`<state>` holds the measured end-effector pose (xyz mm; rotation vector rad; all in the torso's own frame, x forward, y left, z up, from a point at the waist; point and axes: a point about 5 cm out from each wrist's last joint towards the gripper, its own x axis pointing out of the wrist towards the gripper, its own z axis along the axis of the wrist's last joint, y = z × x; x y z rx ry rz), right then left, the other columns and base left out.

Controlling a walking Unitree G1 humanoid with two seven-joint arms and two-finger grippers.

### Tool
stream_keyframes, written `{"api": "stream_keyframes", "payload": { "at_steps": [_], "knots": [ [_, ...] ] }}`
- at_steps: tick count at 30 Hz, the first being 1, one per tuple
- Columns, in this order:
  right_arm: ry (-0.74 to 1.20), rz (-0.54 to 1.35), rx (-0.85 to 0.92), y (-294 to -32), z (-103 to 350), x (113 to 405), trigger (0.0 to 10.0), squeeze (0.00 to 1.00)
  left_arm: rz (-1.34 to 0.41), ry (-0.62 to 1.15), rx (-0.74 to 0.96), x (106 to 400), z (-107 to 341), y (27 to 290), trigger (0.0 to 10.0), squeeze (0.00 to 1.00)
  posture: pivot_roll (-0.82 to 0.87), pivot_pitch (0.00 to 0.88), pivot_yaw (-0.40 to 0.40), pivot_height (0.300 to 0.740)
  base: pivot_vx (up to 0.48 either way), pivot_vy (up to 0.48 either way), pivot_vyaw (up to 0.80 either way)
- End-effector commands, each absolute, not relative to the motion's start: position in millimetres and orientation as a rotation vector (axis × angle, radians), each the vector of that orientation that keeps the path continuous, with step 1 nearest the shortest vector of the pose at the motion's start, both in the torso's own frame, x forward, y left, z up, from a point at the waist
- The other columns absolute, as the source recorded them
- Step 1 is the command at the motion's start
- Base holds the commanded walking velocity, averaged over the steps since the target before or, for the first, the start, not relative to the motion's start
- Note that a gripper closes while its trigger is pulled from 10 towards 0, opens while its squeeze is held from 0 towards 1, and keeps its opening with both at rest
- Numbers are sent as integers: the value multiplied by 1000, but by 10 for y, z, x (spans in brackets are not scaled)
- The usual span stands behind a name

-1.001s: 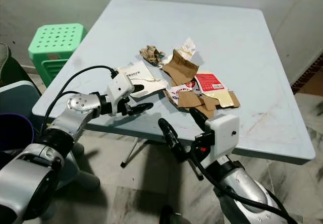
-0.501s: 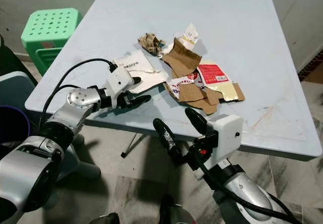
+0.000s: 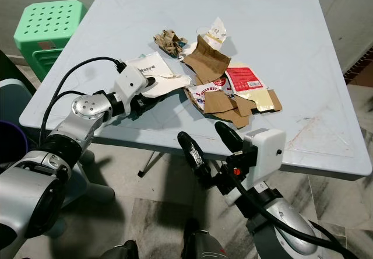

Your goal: Picking trash to rubbish bin

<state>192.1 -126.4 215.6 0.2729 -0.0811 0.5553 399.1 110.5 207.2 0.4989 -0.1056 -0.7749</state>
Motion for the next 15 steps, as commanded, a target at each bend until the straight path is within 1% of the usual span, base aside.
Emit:
{"api": "stream_keyframes", "payload": {
  "at_steps": [1, 15],
  "knots": [
    [-90, 556, 275, -1277, 2187, 1886, 10000, 0, -764, -100, 515, 4000, 2078, 1140, 0, 0, -185, 343, -15, 740, 0, 0, 0],
    [-92, 547, 287, -1280, 2182, 1921, 10000, 0, -795, -116, 513, 3987, 2089, 1084, 0, 0, -174, 333, -9, 740, 0, 0, 0]
  ]
}}
